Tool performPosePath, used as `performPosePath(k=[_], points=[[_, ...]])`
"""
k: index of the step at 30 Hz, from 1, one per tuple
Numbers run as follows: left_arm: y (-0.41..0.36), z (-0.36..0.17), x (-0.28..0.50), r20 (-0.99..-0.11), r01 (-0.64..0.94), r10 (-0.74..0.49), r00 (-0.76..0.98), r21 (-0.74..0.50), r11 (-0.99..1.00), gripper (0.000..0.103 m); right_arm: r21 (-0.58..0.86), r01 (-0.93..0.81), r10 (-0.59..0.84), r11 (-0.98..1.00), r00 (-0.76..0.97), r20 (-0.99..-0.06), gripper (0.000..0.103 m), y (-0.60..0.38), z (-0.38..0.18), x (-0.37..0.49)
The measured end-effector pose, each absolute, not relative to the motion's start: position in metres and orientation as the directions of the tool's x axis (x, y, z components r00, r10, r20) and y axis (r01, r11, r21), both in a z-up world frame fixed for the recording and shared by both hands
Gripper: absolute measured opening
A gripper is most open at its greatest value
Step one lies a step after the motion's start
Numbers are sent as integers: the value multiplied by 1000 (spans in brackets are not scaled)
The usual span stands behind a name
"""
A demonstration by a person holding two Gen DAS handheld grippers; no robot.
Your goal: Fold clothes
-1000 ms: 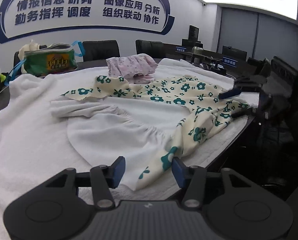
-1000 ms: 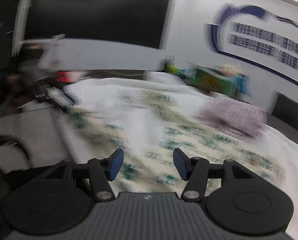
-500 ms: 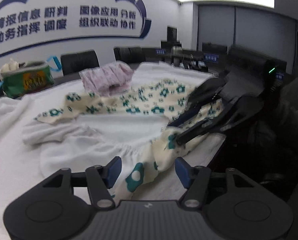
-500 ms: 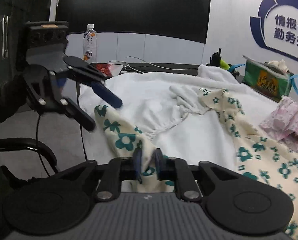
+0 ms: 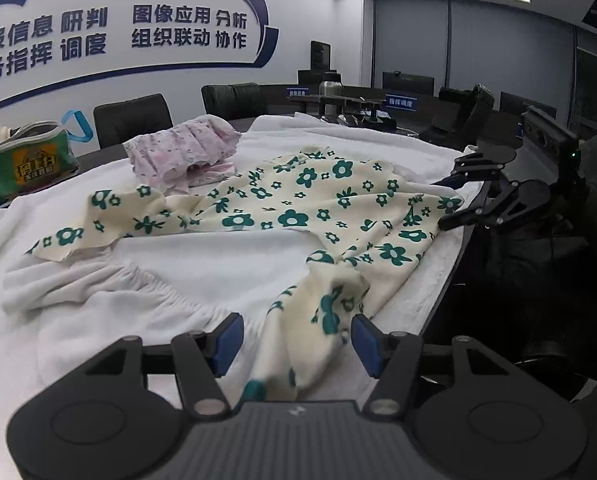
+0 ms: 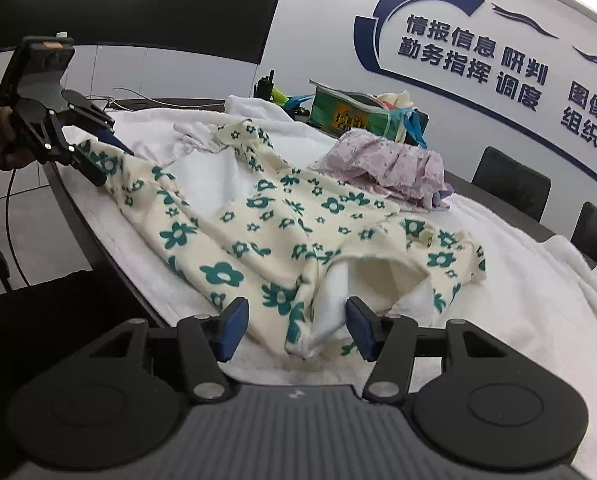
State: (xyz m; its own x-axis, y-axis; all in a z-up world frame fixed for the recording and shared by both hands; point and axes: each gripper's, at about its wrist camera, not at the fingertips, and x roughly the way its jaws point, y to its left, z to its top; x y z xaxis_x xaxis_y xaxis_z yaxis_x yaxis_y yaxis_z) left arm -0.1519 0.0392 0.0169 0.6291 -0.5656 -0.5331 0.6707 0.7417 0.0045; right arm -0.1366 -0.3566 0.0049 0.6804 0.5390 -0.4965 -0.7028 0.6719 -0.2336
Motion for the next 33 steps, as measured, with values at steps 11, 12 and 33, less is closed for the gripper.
performPosePath(k=[11,12,33], points=[[33,10,-145,-553,662,-548,628,9,749,58,-168,-725,565,668,641,-520,39,-357,-4,-114],[34,10,-145,-554,662,-548,627,6,750,58,-165,-724,564,669,640,-521,39,-358,-3,-114],[44,4,-147,-529,664,-571,628,-19,748,58,-190,-721,537,667,641,-549,40,-355,1,-116]])
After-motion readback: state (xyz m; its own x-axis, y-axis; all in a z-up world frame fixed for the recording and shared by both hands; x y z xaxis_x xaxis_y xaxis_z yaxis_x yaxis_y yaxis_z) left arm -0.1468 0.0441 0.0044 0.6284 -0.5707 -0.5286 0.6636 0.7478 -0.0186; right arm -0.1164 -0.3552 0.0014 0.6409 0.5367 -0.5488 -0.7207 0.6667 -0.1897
